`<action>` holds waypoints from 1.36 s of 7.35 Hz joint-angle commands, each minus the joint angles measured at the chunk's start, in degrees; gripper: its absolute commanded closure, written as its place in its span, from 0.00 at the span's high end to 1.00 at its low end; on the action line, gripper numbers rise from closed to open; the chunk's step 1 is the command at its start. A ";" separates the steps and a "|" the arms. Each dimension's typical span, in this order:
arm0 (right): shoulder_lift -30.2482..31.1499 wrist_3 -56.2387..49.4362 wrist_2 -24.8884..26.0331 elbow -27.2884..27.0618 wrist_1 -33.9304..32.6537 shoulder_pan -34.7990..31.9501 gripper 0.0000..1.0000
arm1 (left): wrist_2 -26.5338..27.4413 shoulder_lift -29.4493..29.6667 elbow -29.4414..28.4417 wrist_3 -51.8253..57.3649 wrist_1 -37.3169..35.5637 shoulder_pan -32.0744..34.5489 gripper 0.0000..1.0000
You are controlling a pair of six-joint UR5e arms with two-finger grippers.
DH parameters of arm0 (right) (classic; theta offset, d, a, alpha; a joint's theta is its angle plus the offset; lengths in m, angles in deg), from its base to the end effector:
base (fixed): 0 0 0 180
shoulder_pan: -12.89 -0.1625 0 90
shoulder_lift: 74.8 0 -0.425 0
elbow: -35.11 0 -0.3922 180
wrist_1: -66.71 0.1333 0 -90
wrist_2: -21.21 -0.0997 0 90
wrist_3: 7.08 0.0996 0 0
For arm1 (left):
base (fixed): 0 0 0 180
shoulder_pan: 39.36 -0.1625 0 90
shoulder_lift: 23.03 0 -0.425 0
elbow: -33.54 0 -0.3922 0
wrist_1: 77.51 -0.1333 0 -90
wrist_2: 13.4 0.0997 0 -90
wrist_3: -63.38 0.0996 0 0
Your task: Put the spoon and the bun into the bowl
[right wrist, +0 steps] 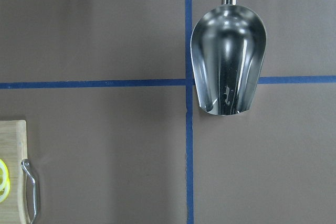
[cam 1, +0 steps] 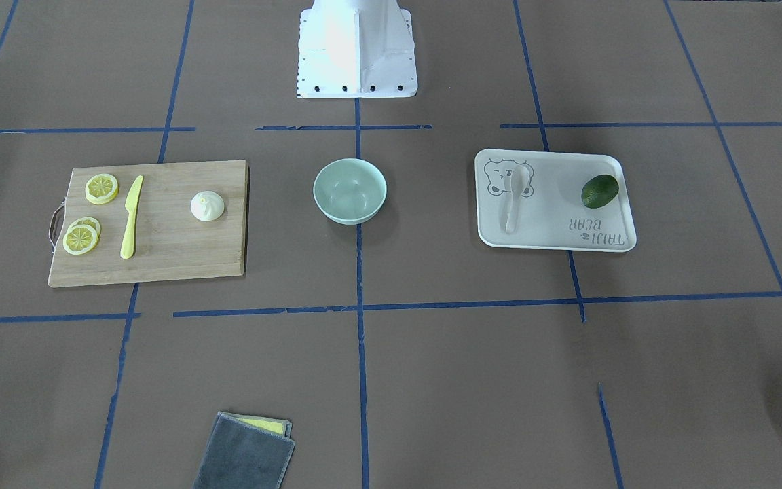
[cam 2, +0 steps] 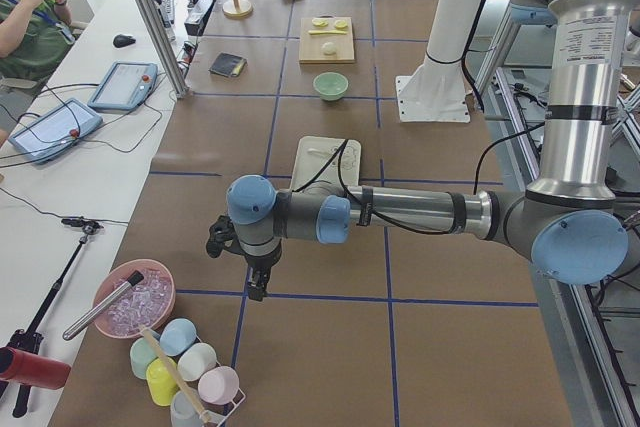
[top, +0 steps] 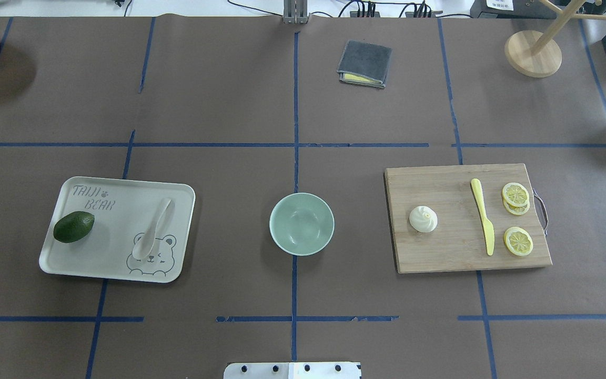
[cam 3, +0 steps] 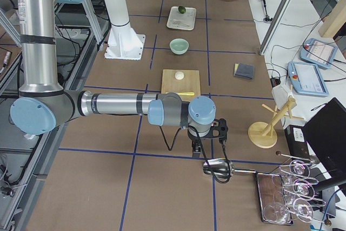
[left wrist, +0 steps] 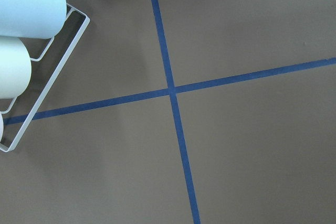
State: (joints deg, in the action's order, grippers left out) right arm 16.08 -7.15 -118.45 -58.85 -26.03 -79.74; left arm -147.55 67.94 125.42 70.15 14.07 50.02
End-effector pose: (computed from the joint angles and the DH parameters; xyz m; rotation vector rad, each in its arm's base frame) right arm 0.0796 -0.4820 0.6303 0.0260 -0.8664 0.0393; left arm -0.0585 -0.5045 0.6315 0.1148 0.7659 0.1523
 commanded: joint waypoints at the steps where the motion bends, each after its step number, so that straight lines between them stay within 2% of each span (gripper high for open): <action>1: 0.00 -0.02 0.61 0.00 0.01 0.00 1.00 | 0.02 -0.09 0.05 0.00 0.09 0.01 1.00; 4: -0.26 1.29 0.36 -0.61 0.19 0.00 1.00 | 0.02 1.40 4.77 -0.53 0.52 -0.25 1.00; 6: -0.70 6.30 0.53 -2.35 0.45 0.26 1.00 | 2.99 0.97 13.55 -8.31 0.70 -2.61 1.00; 8: -0.53 6.31 0.45 -2.46 0.45 0.52 1.00 | 2.66 1.14 17.77 -19.79 1.05 -10.31 1.00; 10: -1.05 6.40 0.18 -2.54 0.36 1.57 1.00 | 2.57 1.14 21.40 -32.28 5.16 -17.87 1.00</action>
State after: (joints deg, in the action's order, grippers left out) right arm 15.34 -0.82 -118.09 -61.29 -25.59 -78.90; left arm -144.93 69.06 144.54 46.08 16.71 37.26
